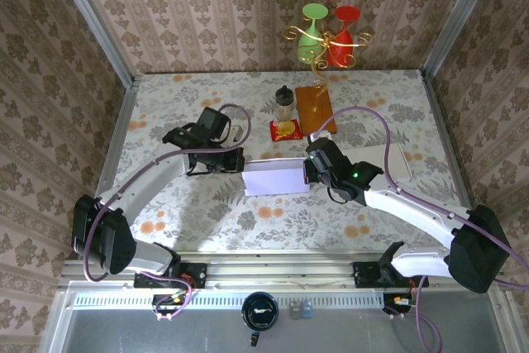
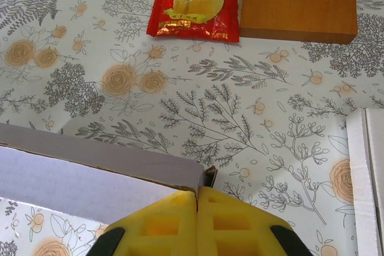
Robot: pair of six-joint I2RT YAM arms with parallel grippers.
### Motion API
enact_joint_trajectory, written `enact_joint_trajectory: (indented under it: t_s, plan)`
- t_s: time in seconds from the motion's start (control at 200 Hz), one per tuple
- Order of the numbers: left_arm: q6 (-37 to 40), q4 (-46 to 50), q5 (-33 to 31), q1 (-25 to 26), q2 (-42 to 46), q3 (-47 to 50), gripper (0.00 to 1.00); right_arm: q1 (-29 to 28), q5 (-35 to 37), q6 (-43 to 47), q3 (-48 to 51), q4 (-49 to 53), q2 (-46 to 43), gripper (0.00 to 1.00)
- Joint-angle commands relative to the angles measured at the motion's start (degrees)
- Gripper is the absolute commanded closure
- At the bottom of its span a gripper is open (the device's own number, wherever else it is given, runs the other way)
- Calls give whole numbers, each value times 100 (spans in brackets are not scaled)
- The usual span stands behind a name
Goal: Fold the paper box
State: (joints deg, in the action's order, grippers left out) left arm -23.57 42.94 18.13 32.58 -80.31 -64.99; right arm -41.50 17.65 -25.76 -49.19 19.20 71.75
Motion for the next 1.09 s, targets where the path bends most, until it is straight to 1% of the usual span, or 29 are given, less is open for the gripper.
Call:
enact_joint_trajectory:
  t_s: [0.0,0.23,0.335,0.385,0.49,0.585,0.67,0.745,0.81,0.9,0.97,1.005,1.09]
  plan:
    - [-27,264,-145,148,-58,258,100,-117,-90,-87,70,348,114,100]
    - [-4,258,-441,264,48,381,100,-147,-61,-164,60,400,61,100]
    - [-33,208,-658,381,124,478,100,-144,-69,-350,45,450,33,100]
    - [-50,172,-784,442,192,534,100,-147,-89,-483,33,496,2,98]
    - [-98,128,-1109,579,344,656,100,-141,-143,-785,-14,612,-107,88]
    - [-145,77,-1356,691,461,771,100,-143,-189,-1123,-135,828,-176,75]
    - [-199,32,-1410,737,482,830,100,-120,-331,-1514,-218,953,-323,65]
    - [-243,-2,-1443,774,466,850,100,-89,-514,-1921,-247,980,-508,54]
    - [-284,-30,-1464,800,464,848,100,-39,-671,-2251,-293,1035,-652,47]
    - [-315,-38,-1507,821,464,826,100,95,-863,-2761,-366,1129,-834,41]
    - [-338,-39,-1515,833,464,826,100,273,-1113,-3267,-301,1109,-1049,37]
    - [-345,-35,-1524,847,465,821,100,391,-1258,-3534,-213,998,-1167,36]
    - [-360,-55,-1526,858,473,834,100,696,-1609,-4508,70,575,-1432,33]
